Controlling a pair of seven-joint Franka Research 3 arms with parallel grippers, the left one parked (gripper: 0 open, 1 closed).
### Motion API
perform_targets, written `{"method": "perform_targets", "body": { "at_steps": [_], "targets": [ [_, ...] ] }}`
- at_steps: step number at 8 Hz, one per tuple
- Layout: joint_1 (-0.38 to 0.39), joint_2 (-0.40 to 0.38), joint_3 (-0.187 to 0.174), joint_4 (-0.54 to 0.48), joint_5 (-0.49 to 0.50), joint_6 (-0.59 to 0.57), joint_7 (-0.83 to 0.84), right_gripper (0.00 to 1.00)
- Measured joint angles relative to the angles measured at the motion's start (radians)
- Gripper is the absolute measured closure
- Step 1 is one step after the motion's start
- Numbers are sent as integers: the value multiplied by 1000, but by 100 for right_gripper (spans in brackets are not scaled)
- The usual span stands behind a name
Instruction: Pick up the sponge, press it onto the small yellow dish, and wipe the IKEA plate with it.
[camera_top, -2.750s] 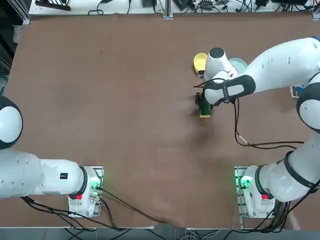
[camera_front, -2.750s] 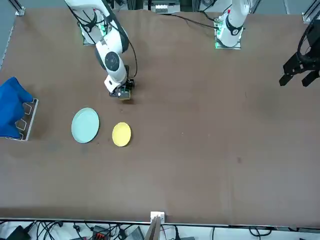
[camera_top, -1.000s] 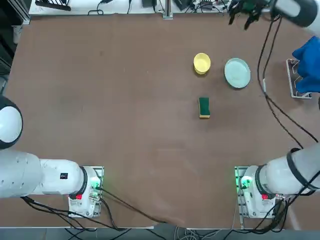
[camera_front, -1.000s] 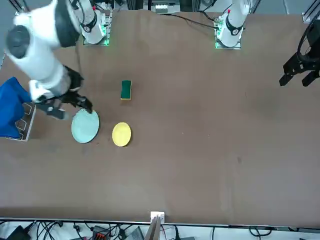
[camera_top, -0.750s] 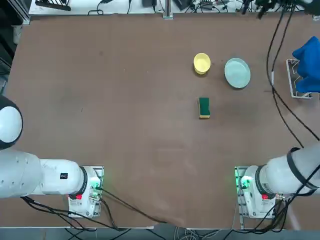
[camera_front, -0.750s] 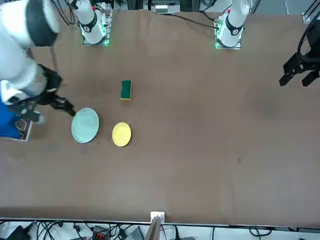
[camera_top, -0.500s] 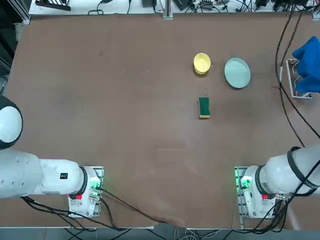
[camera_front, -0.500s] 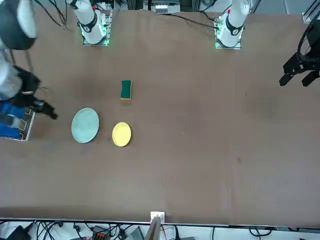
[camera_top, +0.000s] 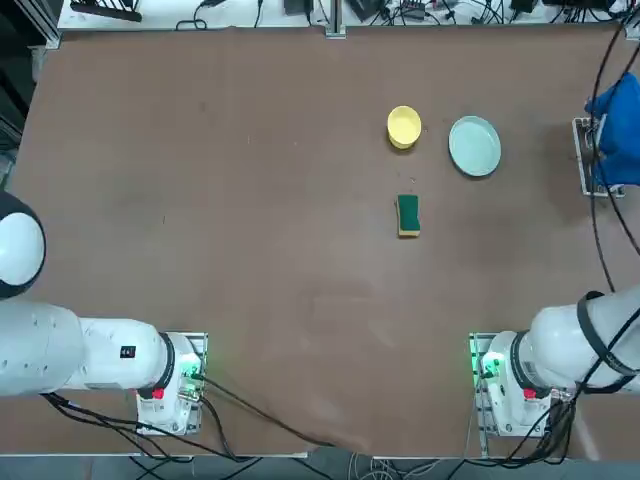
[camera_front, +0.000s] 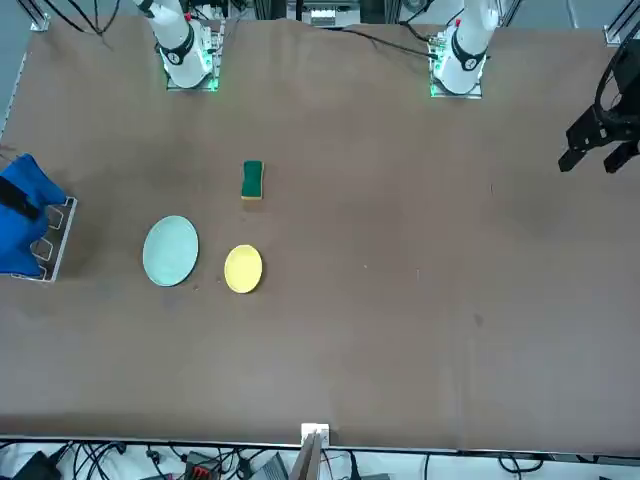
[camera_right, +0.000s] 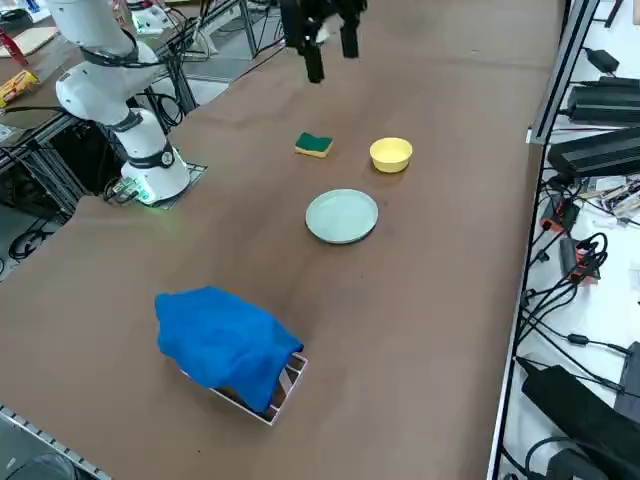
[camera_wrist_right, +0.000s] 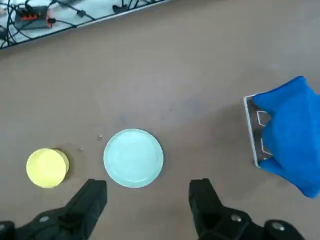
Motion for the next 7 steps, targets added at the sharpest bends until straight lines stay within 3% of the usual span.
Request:
{"method": "perform_targets", "body": {
  "at_steps": [1,4,7],
  "targets": [
    [1,0,0,7,0,-23,-58,0],
    [42,0,-56,-16,0,-49,-146,0],
    [57,-24,-50,-72,0,-48,-146,0]
  ]
}}
